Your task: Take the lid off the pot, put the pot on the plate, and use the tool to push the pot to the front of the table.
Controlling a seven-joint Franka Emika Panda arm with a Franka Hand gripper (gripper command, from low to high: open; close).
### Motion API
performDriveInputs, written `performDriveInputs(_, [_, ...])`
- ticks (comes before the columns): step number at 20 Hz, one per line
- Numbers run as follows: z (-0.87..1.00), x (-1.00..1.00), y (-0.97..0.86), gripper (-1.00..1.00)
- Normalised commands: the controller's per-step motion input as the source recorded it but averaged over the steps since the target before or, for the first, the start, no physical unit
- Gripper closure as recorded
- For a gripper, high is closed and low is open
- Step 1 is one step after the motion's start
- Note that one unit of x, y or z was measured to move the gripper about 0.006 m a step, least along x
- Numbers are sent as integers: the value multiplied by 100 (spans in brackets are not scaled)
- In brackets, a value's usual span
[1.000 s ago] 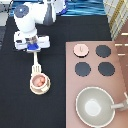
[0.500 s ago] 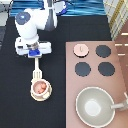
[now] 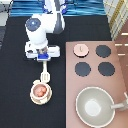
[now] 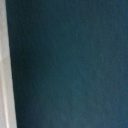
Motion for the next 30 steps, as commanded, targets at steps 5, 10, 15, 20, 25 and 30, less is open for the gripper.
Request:
performDriveInputs(5, [26, 96, -22, 100])
performDriveInputs(10, [20, 83, -47, 100])
performDriveInputs(15, [10, 35, -62, 100])
performDriveInputs(20, [28, 90, -12, 100])
performDriveInputs(25, [34, 100, 8, 100])
performDriveInputs(30, [37, 100, 14, 100])
